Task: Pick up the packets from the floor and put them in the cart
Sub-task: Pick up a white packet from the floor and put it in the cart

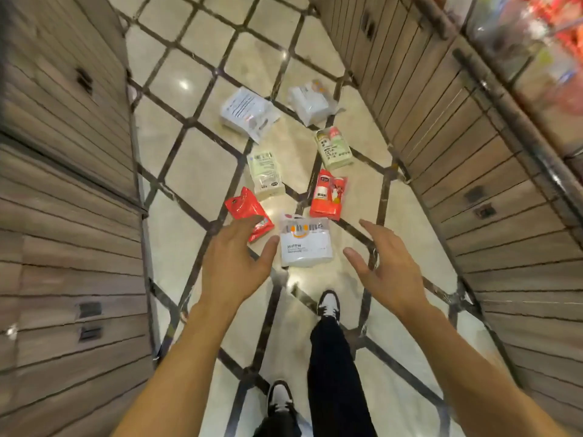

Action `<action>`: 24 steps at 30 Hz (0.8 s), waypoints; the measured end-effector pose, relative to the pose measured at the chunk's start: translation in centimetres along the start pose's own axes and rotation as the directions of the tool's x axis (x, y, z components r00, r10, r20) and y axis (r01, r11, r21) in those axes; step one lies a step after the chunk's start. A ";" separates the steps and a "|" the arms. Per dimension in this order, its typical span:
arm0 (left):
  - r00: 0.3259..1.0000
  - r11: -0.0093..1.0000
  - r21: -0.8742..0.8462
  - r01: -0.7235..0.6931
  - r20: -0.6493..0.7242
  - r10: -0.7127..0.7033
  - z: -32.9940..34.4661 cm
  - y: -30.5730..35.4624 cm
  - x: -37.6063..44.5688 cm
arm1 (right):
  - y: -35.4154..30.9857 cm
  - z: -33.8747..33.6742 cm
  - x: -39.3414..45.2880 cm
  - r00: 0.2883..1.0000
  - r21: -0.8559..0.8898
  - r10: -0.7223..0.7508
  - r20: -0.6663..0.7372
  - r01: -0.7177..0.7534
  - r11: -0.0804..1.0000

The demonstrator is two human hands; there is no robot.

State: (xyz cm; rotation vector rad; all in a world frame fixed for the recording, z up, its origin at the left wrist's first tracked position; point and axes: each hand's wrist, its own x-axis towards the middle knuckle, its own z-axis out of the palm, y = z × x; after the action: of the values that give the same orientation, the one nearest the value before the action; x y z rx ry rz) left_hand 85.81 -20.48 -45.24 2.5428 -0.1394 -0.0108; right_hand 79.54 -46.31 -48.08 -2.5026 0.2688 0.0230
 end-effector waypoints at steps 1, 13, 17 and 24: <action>0.999 0.999 -0.013 0.034 0.007 -0.034 2.4 -0.8 1.8 | 1.6 1.8 2.0 0.999 0.016 0.031 0.020 -0.031 0.999; 0.848 0.915 0.018 0.404 0.367 -0.381 37.2 -20.9 14.9 | 21.6 28.6 21.4 0.917 -0.120 0.136 0.375 -0.097 0.988; 0.790 0.879 0.114 0.463 0.396 -0.467 46.1 -28.0 15.3 | 27.9 38.2 24.6 0.850 -0.183 0.224 0.477 -0.154 0.971; 0.677 0.684 -0.183 0.707 0.458 -0.577 55.8 -34.4 14.2 | 33.9 48.5 25.1 0.868 0.084 0.367 0.334 -0.415 0.906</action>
State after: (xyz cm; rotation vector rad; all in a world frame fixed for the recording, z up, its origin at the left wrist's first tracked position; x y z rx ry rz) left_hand 101.15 -24.88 -110.39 2.0665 0.6023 -0.7373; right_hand 99.64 -49.58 -109.04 -2.2083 0.6182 0.5391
